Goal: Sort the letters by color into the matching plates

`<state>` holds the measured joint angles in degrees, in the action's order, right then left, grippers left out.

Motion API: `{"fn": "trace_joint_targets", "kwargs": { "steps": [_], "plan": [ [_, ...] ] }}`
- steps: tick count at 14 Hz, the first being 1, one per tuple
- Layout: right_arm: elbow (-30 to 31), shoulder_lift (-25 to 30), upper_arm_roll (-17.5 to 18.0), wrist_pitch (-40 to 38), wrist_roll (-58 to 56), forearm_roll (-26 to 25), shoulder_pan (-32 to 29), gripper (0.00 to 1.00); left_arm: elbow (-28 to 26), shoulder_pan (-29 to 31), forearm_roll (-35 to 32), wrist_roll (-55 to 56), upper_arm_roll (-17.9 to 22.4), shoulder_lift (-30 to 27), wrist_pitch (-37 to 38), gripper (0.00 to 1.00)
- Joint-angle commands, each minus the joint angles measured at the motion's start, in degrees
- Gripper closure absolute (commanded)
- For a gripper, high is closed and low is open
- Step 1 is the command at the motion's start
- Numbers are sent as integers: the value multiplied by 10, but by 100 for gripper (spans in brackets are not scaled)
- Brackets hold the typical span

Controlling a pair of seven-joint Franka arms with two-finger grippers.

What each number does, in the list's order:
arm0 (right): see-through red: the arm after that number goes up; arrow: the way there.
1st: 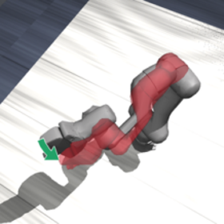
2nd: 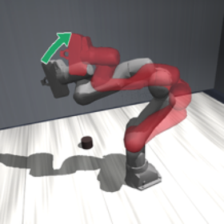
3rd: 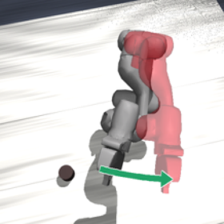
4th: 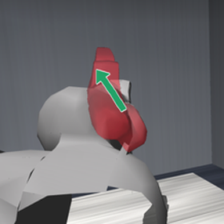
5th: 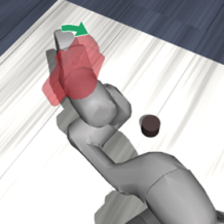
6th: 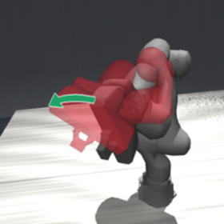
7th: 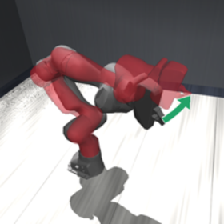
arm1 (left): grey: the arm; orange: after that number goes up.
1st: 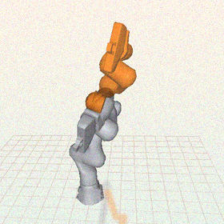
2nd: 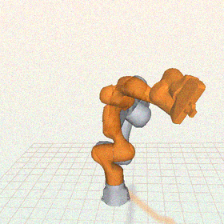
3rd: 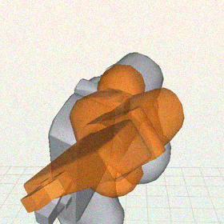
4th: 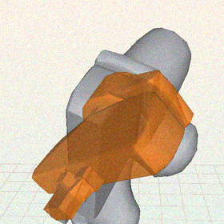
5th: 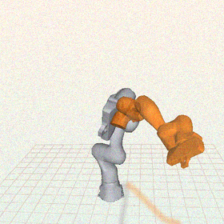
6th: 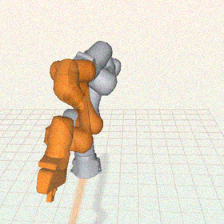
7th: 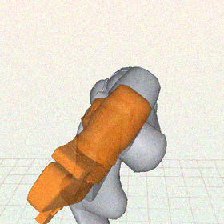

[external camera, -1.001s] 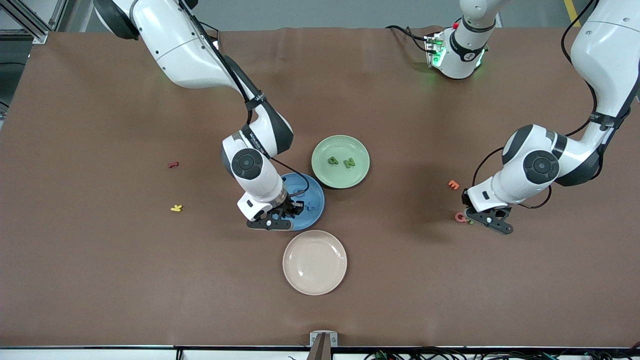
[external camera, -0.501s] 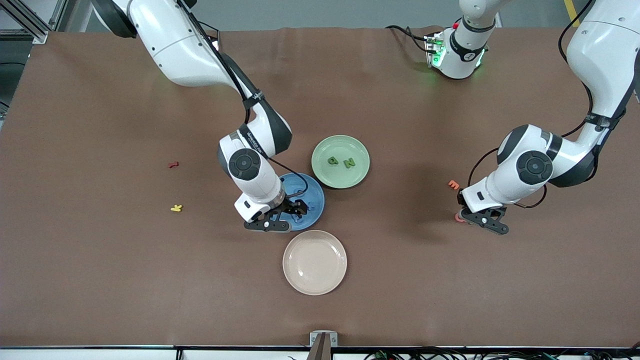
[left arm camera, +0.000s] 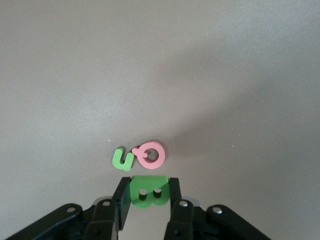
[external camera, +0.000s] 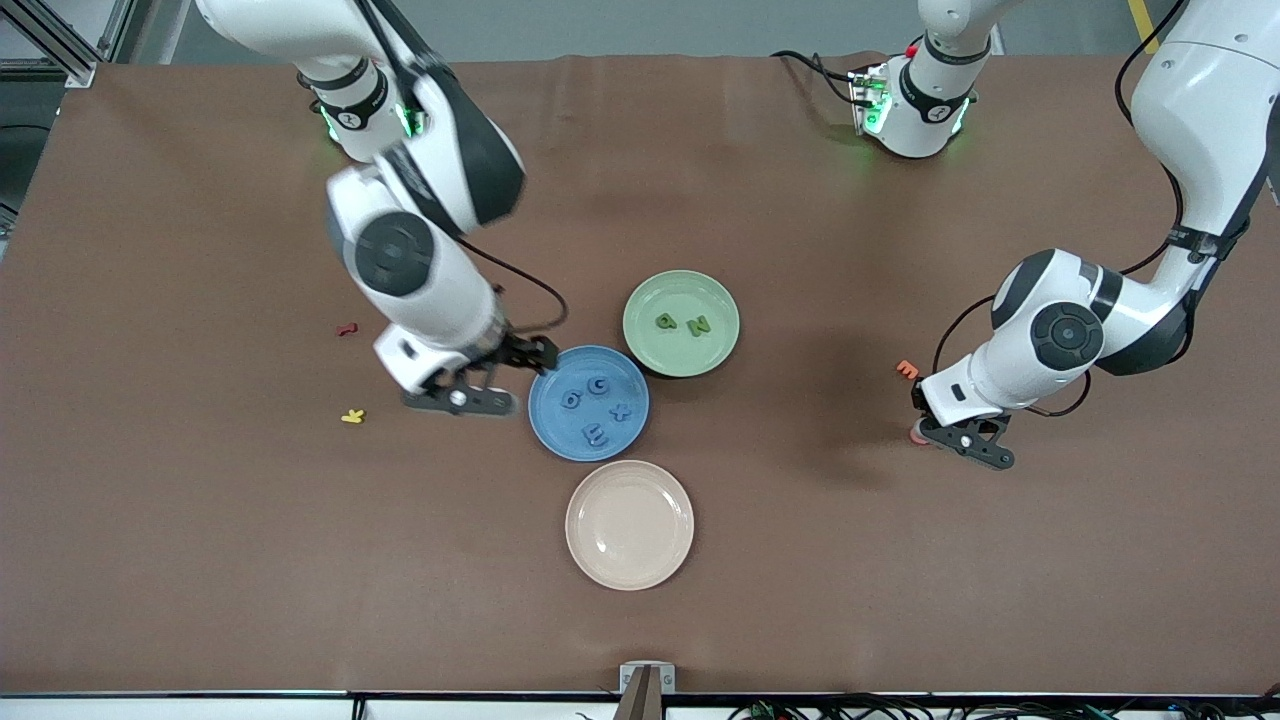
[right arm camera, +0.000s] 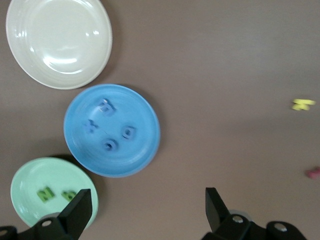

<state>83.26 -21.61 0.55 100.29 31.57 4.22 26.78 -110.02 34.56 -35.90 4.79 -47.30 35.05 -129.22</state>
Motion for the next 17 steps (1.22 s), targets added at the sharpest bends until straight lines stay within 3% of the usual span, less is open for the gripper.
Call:
{"fn": "trace_joint_targets", "kwargs": {
  "steps": [1, 5, 12, 17],
  "plan": [
    [37, 73, 7, -71, -51, 4, -56, 0, 7, -5, 7, 6, -2, -2, 12, 100],
    [124, 169, 6, -87, -139, 2, -123, 0, 12, -15, 27, 6, -2, -4, 13, 100],
    [125, 202, 5, -110, -257, -2, -249, 0, 27, -54, 35, 72, -2, -4, 34, 100],
    [79, 200, 5, -110, -257, -3, -280, 0, 31, -71, 36, 115, -3, -4, 37, 100]
  ]
}}
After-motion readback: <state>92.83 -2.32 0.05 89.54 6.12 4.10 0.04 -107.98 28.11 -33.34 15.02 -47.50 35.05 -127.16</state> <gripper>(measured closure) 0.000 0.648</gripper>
